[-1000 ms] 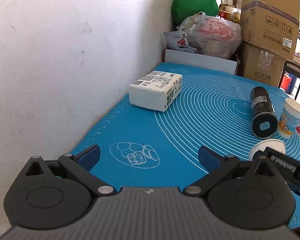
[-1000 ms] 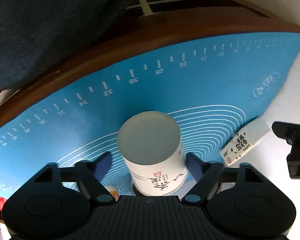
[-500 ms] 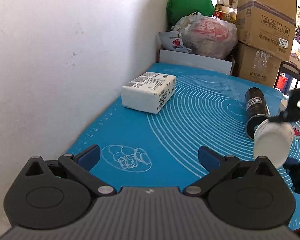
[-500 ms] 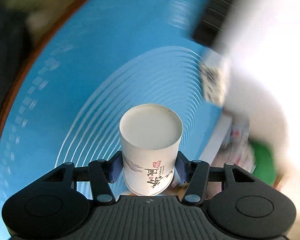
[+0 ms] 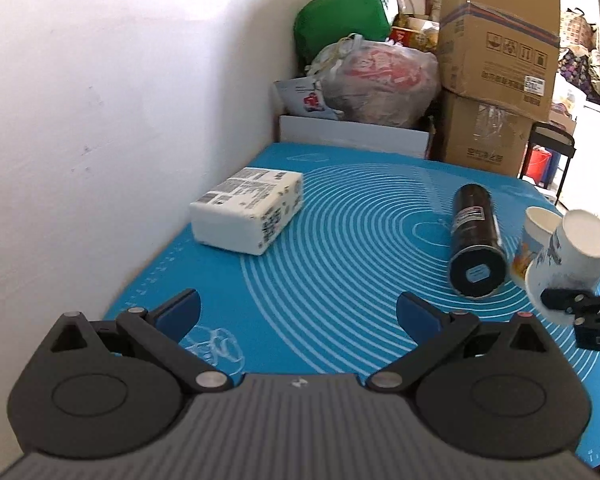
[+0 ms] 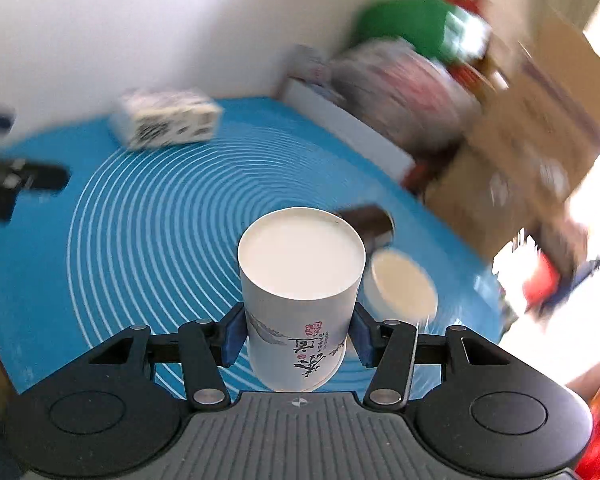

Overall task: Flip cup upside down
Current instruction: 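Rotate the right gripper to turn the white cup opening upward, then lower the upright white cup onto the mat beside the blue cup and release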

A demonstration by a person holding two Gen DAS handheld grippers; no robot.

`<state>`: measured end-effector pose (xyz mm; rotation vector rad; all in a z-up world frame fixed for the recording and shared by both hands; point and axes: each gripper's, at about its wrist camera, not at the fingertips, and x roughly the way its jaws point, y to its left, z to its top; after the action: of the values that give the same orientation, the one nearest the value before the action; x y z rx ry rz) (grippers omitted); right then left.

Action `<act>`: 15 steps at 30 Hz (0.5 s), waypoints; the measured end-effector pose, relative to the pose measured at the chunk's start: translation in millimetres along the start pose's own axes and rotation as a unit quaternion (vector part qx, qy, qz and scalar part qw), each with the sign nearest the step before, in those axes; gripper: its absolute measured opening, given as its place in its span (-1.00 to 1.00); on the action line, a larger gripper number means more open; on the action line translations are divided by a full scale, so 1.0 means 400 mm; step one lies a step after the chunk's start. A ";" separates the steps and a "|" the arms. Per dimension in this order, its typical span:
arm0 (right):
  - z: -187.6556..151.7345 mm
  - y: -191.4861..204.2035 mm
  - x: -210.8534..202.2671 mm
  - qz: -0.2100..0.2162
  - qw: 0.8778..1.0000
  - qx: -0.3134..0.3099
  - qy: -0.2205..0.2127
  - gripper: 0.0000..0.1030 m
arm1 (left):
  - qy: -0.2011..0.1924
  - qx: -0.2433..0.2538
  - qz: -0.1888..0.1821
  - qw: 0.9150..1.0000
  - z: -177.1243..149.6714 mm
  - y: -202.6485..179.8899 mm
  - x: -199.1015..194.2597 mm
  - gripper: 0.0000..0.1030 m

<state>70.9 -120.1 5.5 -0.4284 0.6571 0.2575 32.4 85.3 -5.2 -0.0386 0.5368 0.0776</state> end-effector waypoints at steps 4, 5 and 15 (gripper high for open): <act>-0.076 -0.053 0.049 0.007 0.994 0.111 0.009 -0.02 | 0.001 0.010 -0.012 1.000 -0.001 -0.031 0.008 0.99; -0.096 -0.060 0.050 0.006 0.992 0.124 0.012 -0.02 | 0.001 0.012 -0.013 1.000 -0.002 -0.037 0.010 0.99; -0.142 -0.098 0.076 0.018 0.985 0.172 0.030 0.05 | 0.018 0.029 -0.022 0.999 -0.018 -0.082 0.024 0.99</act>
<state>78.2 -177.9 -42.6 -0.0933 0.7524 0.1615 39.9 53.0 -15.8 0.0043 0.5733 0.0176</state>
